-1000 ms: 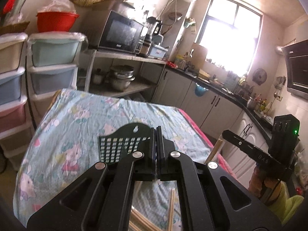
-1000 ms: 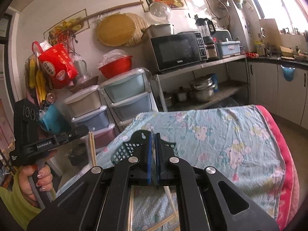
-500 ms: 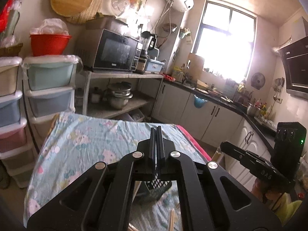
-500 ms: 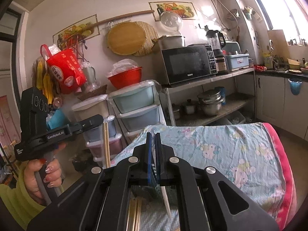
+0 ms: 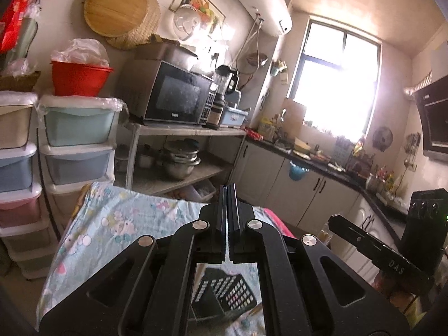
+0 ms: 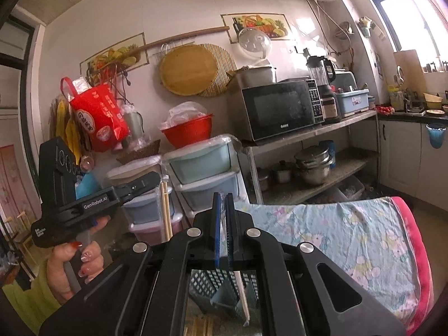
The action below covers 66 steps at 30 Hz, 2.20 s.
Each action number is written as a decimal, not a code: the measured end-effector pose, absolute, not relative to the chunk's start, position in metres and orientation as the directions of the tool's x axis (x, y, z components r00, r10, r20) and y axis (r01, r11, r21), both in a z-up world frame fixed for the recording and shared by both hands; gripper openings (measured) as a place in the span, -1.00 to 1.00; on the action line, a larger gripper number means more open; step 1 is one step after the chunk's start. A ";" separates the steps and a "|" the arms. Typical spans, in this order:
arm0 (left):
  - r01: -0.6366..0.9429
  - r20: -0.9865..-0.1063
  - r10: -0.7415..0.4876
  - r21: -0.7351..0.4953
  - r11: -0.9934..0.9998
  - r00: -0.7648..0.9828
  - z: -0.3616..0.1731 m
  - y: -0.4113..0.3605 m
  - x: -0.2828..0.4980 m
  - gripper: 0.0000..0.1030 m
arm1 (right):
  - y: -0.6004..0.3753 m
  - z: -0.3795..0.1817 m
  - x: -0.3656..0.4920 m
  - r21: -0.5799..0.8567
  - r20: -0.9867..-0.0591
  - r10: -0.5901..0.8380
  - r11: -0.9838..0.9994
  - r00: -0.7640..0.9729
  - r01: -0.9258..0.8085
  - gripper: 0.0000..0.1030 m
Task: Organize utensils
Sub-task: 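Lift the chopsticks with the left gripper while the right gripper lifts its chopstick over the caddy, then lower the chopsticks into the green caddy and open the left gripper while the right gripper releases its chopstick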
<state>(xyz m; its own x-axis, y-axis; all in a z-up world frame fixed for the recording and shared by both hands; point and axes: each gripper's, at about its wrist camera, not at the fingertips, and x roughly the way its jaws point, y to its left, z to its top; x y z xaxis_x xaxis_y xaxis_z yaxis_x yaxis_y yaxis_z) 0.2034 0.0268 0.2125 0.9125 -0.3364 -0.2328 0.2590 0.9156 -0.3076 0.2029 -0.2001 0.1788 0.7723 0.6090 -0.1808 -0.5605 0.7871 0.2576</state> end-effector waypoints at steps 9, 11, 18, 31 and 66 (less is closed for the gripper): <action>0.244 -0.203 -0.326 -0.344 0.907 0.924 0.216 0.033 0.224 -1.00 | -0.190 0.181 0.226 0.252 -0.188 0.584 0.805 0.789 -0.536 -0.93; 0.248 -0.202 -0.333 -0.357 0.901 0.921 0.214 0.035 0.229 -1.00 | -0.189 0.178 0.233 0.262 -0.200 0.576 0.811 0.792 -0.524 -0.93; 0.233 -0.237 -0.336 -0.374 0.898 0.912 0.196 0.039 0.248 -1.00 | -0.186 0.160 0.248 0.292 -0.249 0.575 0.812 0.779 -0.506 -0.92; 0.174 -0.335 -0.298 -0.352 0.919 0.894 0.143 0.031 0.257 -1.00 | -0.192 0.130 0.252 0.317 -0.289 0.569 0.816 0.770 -0.484 -0.91; 0.091 -0.343 -0.212 -0.337 0.937 0.915 0.117 0.043 0.215 0.79 | -0.225 0.104 0.220 0.316 -0.298 0.500 0.856 0.813 -0.410 0.25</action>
